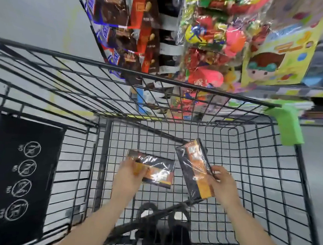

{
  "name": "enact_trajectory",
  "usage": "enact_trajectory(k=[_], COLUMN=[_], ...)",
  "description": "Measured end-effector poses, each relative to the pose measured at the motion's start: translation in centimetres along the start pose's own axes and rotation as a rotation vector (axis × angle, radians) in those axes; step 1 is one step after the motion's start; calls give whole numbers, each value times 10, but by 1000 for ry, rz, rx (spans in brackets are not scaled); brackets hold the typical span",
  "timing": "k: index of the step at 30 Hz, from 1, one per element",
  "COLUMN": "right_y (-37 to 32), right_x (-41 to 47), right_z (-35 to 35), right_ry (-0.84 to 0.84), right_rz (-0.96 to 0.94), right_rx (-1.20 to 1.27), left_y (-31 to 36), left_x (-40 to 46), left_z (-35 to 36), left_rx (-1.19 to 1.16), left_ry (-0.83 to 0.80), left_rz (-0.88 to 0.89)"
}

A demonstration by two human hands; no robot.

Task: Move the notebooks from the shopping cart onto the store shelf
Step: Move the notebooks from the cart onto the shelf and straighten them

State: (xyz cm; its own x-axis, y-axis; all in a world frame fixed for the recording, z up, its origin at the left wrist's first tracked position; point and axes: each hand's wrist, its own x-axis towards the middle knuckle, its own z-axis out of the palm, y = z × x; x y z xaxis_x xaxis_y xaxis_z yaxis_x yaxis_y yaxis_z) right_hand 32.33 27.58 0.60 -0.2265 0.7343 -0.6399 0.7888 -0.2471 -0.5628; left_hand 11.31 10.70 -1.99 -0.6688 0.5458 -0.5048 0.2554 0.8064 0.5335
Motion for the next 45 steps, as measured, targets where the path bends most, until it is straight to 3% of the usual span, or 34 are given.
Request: enact_trajectory(k=[2,4,8,11,17,31,37,45], right_y=[0,-2,1,6,7,13,-2,-51], right_x=[-1,-2,5,10,7,14,2,-77], right_z=[2,7,19,25,29,56,35,-42], right_ry=[8,0,-27,-95,-94,-70,-93,-50], right_rz=[-24,-55,-81,-76,-67,-157,-134,-183], right_rx=[-11,27,67,1,127,28,131,37], left_y=[-11,-19,-3,6,-1,24,2,55], left_x=[-15,-19,-2,16,18,4,9,-58], left_z=[10,22,34,33,36,49,18,-76], left_rx=[-85,-93,-222,-173,-421,-650,-543,-364], left_ry=[-92,-149,0,38,83,348,117,-124], left_rz=[-256,-381,-311,-213,-449,-430,-344,-142])
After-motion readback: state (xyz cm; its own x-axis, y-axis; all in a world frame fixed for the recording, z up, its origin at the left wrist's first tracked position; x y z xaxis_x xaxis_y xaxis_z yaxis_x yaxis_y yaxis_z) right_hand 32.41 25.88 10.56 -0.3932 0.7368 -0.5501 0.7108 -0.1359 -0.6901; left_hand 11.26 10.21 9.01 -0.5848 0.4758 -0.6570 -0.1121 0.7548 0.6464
